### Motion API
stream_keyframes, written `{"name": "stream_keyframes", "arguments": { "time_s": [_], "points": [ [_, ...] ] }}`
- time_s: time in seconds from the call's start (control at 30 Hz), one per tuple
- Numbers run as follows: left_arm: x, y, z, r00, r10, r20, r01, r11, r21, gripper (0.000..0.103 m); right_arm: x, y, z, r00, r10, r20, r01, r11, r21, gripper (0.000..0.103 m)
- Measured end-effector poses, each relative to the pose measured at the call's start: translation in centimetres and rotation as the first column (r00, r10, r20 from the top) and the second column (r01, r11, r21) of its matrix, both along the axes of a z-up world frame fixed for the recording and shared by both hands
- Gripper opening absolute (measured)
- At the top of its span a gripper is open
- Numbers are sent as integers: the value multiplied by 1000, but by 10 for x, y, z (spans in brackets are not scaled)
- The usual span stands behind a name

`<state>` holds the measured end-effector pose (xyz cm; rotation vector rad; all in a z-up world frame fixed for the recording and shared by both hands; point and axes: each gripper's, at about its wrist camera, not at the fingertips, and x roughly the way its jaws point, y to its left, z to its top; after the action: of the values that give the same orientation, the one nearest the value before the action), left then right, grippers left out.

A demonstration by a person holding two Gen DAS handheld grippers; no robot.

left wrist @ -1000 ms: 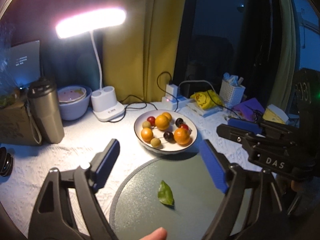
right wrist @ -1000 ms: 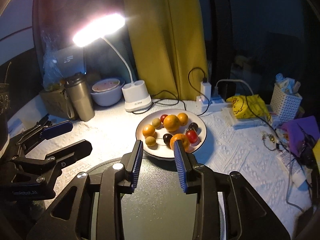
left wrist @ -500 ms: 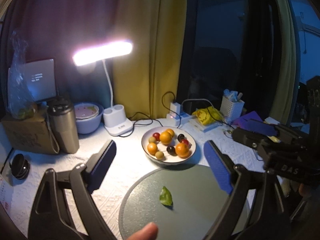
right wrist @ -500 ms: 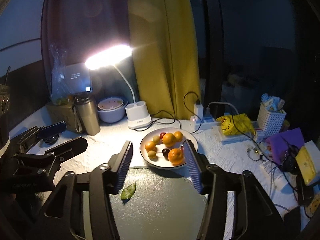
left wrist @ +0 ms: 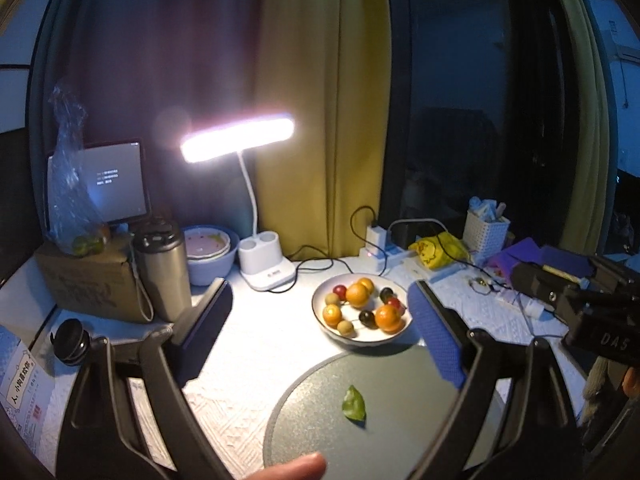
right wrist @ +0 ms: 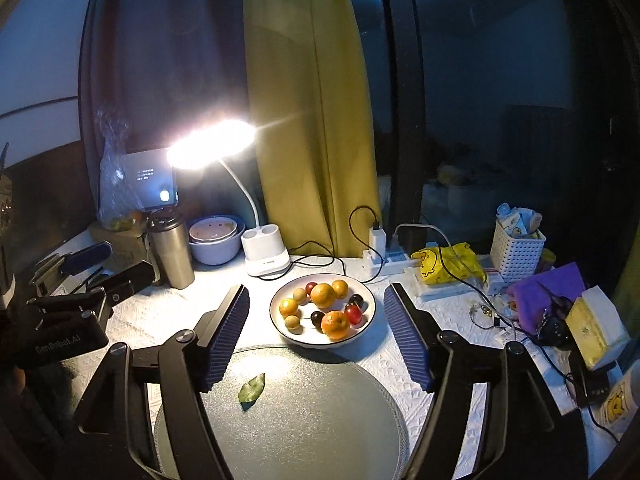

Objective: Organize fruits

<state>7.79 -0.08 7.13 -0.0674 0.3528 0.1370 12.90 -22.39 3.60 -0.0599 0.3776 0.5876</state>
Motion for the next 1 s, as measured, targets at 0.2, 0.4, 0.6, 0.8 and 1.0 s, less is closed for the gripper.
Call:
{"name": "stream_keyframes", "arguments": {
  "time_s": [0.2, 0.4, 0.6, 0.8, 1.0],
  "points": [
    [1, -2, 1, 1000, -7, 1, 7, 1000, 6, 90, 0, -1, 0, 1000, -1, 0, 1, 1000, 1, 73],
    [0, -2, 2, 1000, -17, 5, 17, 1000, 4, 90, 1, -1, 1, 1000, -2, 1, 2, 1000, -1, 73],
    [0, -1, 2, 1000, -20, 10, 20, 1000, 0, 90, 1, -1, 1, 1000, -2, 1, 2, 1000, -1, 73],
    [0, 0, 2, 1000, -18, 9, 18, 1000, -2, 90, 2, -1, 1, 1000, -2, 0, 2, 1000, -1, 73],
    [1, 0, 1, 1000, -21, 10, 21, 1000, -2, 90, 2, 0, 1, 1000, -3, 0, 3, 1000, -2, 73]
  ]
}}
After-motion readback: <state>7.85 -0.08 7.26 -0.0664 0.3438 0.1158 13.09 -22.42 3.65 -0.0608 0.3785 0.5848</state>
